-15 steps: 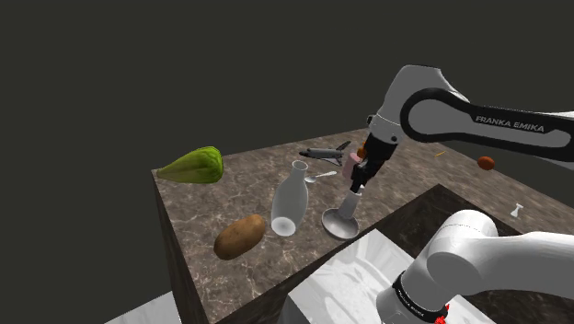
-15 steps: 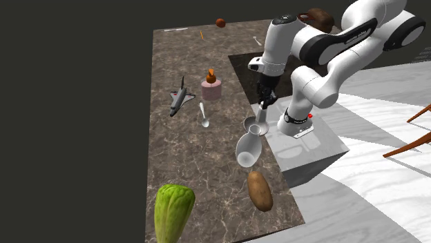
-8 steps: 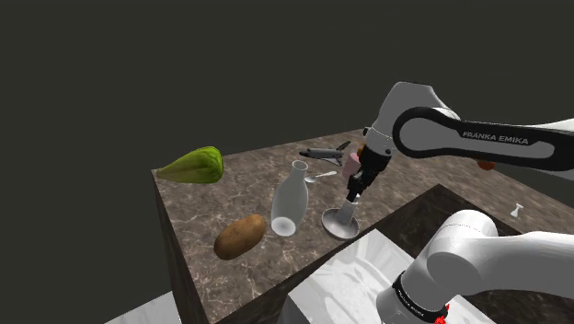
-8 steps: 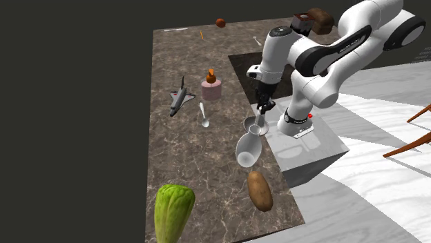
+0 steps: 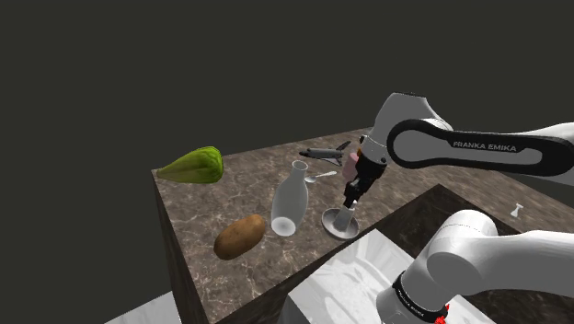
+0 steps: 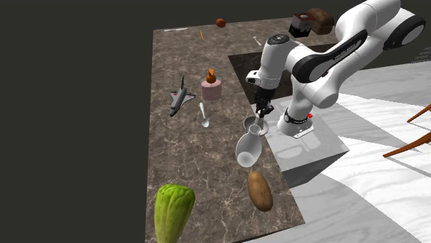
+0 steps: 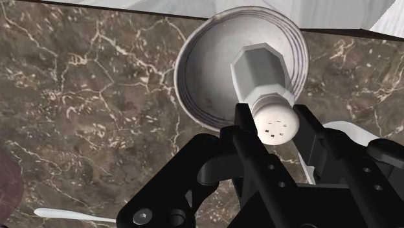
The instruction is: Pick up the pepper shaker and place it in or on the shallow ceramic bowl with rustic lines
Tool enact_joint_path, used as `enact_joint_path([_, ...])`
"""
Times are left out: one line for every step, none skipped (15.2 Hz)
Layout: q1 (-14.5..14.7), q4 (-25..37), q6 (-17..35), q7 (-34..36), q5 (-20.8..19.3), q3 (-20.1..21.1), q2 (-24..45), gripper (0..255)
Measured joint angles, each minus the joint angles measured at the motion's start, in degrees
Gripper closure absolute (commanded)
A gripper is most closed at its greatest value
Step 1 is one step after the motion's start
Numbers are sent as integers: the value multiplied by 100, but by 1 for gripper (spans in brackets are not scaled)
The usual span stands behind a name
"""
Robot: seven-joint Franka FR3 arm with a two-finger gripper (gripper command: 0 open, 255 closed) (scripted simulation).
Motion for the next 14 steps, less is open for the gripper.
enact_joint_path([0,-3,2,-1,0,0,-1,255])
enact_joint_path([0,-4,3,-1,0,0,-1,255])
enact_joint_path([0,-5,4,-1,0,0,-2,255])
enact_joint_path([0,-5,4,-1,0,0,-2,0])
enact_joint_path([0,-5,4,-1,0,0,-2,0])
enact_joint_path([0,-5,4,-1,0,0,-2,0])
enact_joint_path([0,-5,4,-1,0,0,-2,0])
enact_joint_path([0,-5,4,-1,0,0,-2,0])
enact_joint_path([0,-5,4,-1,0,0,-2,0])
enact_joint_path([0,-5,4,-1,0,0,-2,0])
enact_joint_path([-15,75,-99,-9,-18,-17,-28,0])
enact_joint_path([-32,191,-248,-17,-39,-35,-61,0])
enact_joint_path([-29,342,-423,3,-40,-30,-88,0])
enact_joint_path([-49,460,-589,-11,-67,-56,-135,0])
